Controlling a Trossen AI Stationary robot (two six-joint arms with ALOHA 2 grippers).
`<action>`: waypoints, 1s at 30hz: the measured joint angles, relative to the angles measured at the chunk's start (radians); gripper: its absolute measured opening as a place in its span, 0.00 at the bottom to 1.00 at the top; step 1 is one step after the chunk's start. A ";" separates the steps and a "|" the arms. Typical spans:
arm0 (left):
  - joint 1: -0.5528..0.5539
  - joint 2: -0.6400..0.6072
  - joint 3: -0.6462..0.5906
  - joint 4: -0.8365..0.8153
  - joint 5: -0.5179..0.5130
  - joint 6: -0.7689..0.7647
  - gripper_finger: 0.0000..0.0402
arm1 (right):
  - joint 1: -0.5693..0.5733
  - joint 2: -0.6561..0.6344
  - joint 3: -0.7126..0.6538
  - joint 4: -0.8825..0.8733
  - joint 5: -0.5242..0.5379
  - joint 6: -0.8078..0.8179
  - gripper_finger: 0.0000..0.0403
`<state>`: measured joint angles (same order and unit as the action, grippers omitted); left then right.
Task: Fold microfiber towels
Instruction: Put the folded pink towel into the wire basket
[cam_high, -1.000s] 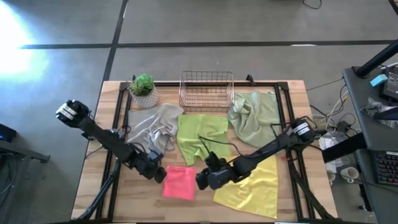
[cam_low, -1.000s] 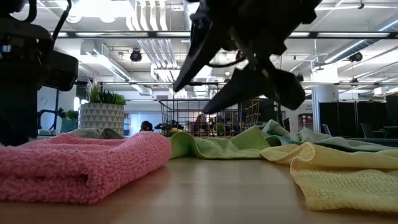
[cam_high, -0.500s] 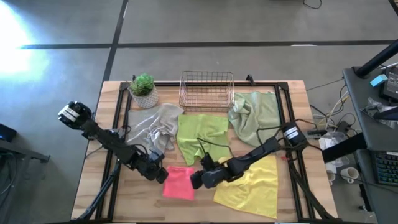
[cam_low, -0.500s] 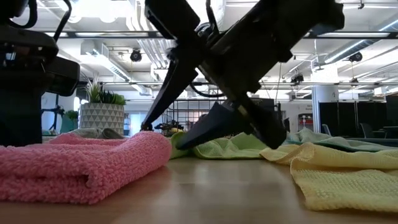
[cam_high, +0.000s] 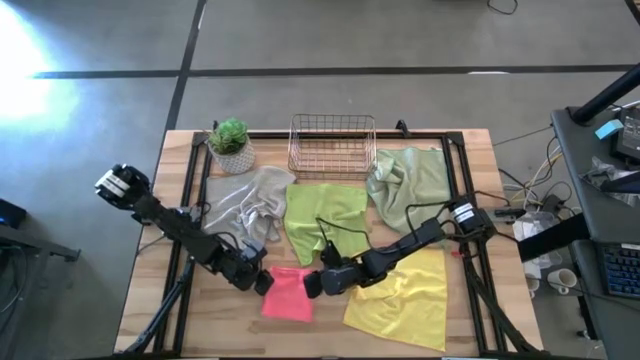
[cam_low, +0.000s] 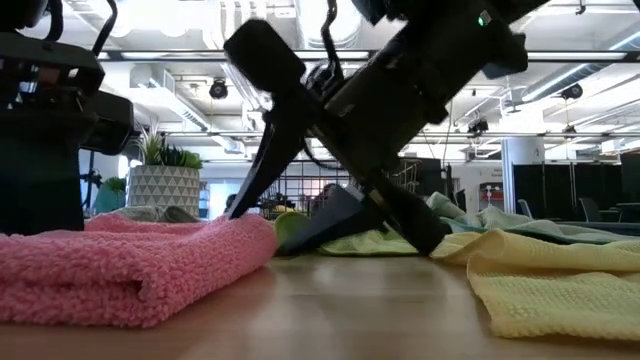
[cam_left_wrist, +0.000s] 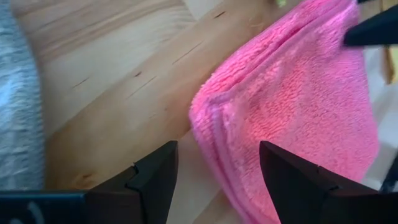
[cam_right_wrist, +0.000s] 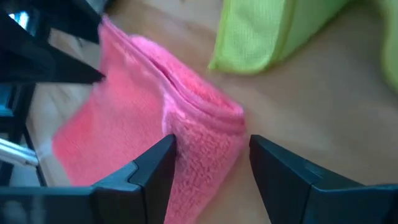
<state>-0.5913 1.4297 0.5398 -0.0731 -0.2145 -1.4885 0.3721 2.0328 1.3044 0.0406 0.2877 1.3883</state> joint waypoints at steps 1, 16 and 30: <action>0.000 0.007 -0.001 0.017 -0.003 0.000 0.53 | 0.000 0.005 0.000 0.008 -0.006 -0.001 0.49; 0.003 0.115 -0.007 0.215 -0.028 0.003 0.43 | -0.008 0.017 0.000 0.057 -0.061 -0.042 0.38; 0.003 0.126 -0.006 0.242 -0.046 0.056 0.11 | -0.011 0.016 0.000 0.066 -0.086 -0.051 0.06</action>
<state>-0.5884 1.5558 0.5343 0.1688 -0.2603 -1.4330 0.3614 2.0488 1.3048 0.1066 0.2016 1.3369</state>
